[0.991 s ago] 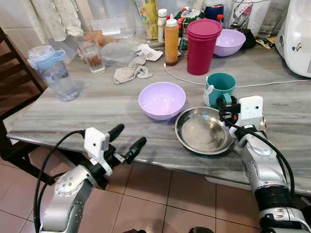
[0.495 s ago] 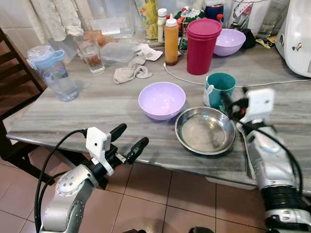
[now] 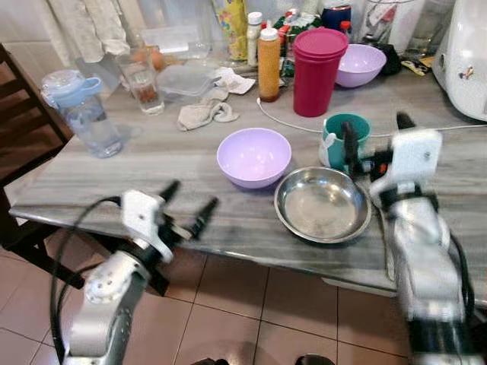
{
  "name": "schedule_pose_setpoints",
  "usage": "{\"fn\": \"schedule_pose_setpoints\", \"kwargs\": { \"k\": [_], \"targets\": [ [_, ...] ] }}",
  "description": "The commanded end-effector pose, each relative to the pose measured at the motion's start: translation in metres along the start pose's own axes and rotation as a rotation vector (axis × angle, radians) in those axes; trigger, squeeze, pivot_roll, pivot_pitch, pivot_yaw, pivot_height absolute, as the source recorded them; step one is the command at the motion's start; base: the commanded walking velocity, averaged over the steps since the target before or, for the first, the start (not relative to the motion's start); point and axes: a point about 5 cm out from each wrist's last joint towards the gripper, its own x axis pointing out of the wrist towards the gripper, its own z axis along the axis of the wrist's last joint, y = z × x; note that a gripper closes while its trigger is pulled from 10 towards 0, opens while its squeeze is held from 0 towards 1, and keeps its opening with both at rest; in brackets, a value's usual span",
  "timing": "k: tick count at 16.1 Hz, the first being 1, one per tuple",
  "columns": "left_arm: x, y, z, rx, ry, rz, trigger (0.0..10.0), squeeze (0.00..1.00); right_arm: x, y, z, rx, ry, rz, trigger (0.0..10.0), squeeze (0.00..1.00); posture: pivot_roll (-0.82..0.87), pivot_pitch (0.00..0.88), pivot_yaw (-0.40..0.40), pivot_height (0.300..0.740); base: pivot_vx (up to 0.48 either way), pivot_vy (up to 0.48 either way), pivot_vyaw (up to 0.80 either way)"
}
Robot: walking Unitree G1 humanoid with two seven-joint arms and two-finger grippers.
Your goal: Setting the table
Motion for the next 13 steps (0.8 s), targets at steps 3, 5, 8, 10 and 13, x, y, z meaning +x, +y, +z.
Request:
{"fn": "schedule_pose_setpoints", "kwargs": {
  "k": [3, 5, 8, 10, 13],
  "targets": [
    [-0.007, 0.016, -0.005, 0.027, 0.009, 0.127, 10.0, 0.00, -0.008, 0.018, 0.023, -0.066, -0.073, 0.041, 10.0, 1.00, -0.19, 0.101, 0.083, 0.740, 0.000, 0.000, 0.00],
    [-0.009, 0.021, -0.006, 0.081, 0.013, 0.193, 10.0, 0.00, -0.012, 0.025, 0.023, -0.071, -0.067, 0.056, 10.0, 1.00, -0.19, 0.097, 0.088, 0.740, 0.000, 0.000, 0.00],
    [-0.009, 0.026, -0.006, 0.125, 0.008, 0.257, 10.0, 0.00, -0.013, 0.026, 0.021, -0.092, -0.058, 0.053, 10.0, 1.00, -0.19, 0.088, 0.083, 0.740, 0.000, 0.000, 0.00],
    [-0.006, 0.029, -0.007, 0.128, 0.009, 0.308, 10.0, 0.00, -0.011, 0.028, 0.024, -0.136, -0.068, 0.075, 10.0, 1.00, -0.18, 0.081, 0.074, 0.740, 0.000, 0.000, 0.80],
    [-0.004, 0.034, -0.012, 0.165, 0.040, 0.417, 10.0, 0.00, -0.009, 0.031, 0.025, -0.141, -0.078, 0.111, 10.0, 0.40, -0.18, 0.073, 0.063, 0.740, 0.000, 0.000, 0.80]
  ]
}}
